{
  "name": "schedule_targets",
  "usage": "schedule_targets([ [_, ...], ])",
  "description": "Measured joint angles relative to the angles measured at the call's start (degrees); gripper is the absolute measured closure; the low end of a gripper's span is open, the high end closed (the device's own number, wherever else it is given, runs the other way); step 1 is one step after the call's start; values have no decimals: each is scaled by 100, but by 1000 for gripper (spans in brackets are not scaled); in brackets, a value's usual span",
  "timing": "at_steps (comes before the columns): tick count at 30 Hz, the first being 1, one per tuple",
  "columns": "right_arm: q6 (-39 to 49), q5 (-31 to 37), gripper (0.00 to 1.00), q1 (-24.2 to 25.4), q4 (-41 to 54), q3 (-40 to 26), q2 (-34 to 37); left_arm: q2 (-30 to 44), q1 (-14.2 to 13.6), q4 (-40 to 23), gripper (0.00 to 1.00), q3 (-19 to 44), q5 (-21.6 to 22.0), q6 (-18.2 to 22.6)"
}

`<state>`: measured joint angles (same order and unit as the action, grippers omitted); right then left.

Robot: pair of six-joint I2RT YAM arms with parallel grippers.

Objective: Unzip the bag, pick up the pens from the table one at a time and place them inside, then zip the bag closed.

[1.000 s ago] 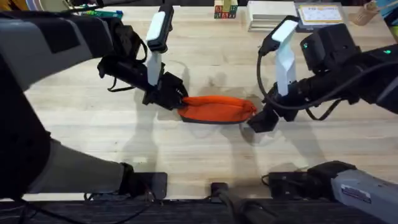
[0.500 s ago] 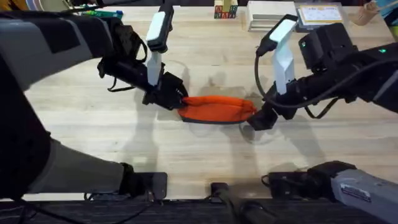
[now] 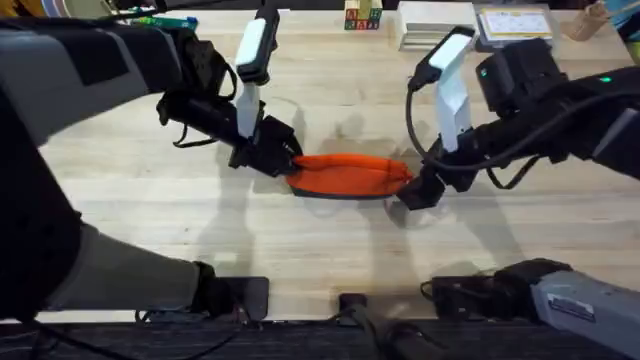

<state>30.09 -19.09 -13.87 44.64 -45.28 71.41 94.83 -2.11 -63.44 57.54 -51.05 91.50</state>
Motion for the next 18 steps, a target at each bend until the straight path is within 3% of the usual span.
schedule_targets([
  [4,0,0,6,0,-6,0,171,0,0,0,958,0,0,0],
  [8,16,0,138,0,-44,0,174,0,0,2,958,0,0,2],
  [14,36,0,517,0,-48,0,174,0,-2,0,958,0,0,0],
  [18,35,-7,940,0,-37,0,174,0,0,7,958,0,0,2],
])
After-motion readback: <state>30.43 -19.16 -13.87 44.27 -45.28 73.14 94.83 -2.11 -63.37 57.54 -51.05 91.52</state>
